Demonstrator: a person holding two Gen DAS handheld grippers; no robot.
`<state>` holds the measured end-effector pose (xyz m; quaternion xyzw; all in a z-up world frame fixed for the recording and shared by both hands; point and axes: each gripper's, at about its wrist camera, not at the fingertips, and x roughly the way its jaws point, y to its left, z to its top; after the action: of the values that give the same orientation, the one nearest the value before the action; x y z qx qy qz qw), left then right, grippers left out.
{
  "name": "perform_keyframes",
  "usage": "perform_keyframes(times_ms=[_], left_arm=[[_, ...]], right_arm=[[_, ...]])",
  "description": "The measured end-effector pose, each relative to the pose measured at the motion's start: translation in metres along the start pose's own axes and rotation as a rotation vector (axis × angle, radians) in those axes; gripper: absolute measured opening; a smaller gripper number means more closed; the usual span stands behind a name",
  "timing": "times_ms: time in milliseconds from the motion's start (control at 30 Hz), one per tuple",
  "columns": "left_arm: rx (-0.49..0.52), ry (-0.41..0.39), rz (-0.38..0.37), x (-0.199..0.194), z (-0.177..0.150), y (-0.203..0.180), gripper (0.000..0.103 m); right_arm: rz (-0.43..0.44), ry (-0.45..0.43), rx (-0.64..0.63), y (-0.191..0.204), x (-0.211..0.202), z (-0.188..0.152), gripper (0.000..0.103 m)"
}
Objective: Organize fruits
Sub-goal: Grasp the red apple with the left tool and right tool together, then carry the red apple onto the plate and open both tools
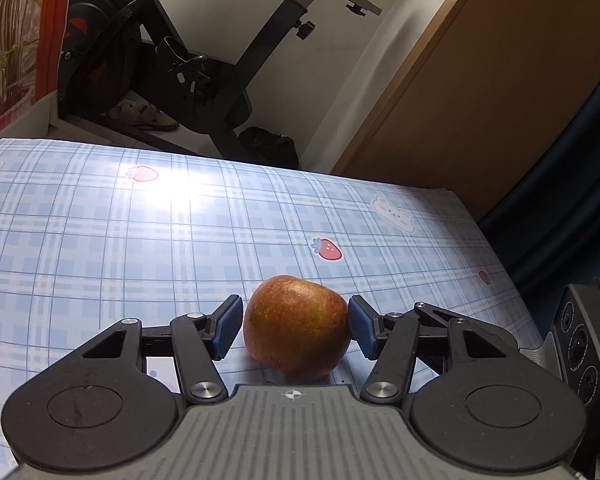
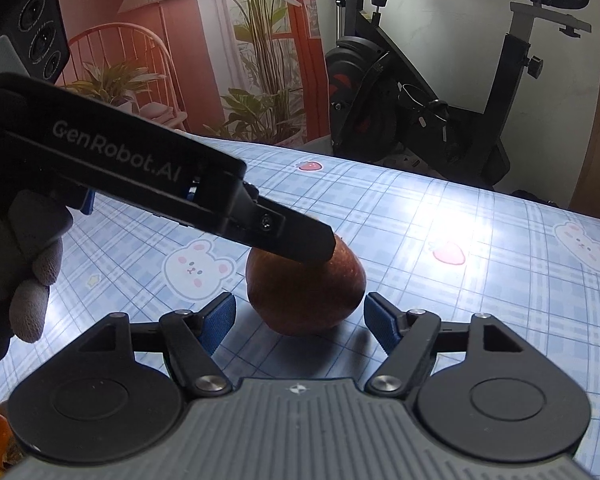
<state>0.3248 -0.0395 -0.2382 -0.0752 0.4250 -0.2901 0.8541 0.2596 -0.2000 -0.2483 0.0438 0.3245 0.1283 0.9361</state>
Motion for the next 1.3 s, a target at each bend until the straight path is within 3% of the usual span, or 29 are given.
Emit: perform_keyframes(times_ms=[133, 233, 367, 733, 1000, 1300], left_arm=[[-0.014, 0.005, -0.017, 0.005, 0.002, 0.003, 0.060], [-0.002, 0.008, -0.020, 0.006, 0.000, 0.003, 0.060], [0.001, 0.017, -0.037, 0.001, -0.003, 0.006, 0.060], [0.040, -0.027, -0.056, -0.057, -0.013, -0.019, 0.060], [0.087, -0.037, -0.077, -0.106, -0.045, -0.048, 0.060], [0.106, 0.003, -0.098, -0.142, -0.089, -0.061, 0.059]], right_arm=[[-0.014, 0.013, -0.013, 0.001, 0.003, 0.000, 0.072], [-0.024, 0.006, 0.002, -0.001, 0.000, 0.001, 0.063], [0.002, 0.010, 0.033, -0.002, -0.006, 0.000, 0.063], [0.012, -0.042, 0.006, 0.028, -0.062, 0.006, 0.063], [0.015, -0.053, -0.012, 0.062, -0.116, -0.007, 0.063], [0.024, -0.025, -0.024, 0.099, -0.160, -0.040, 0.063]])
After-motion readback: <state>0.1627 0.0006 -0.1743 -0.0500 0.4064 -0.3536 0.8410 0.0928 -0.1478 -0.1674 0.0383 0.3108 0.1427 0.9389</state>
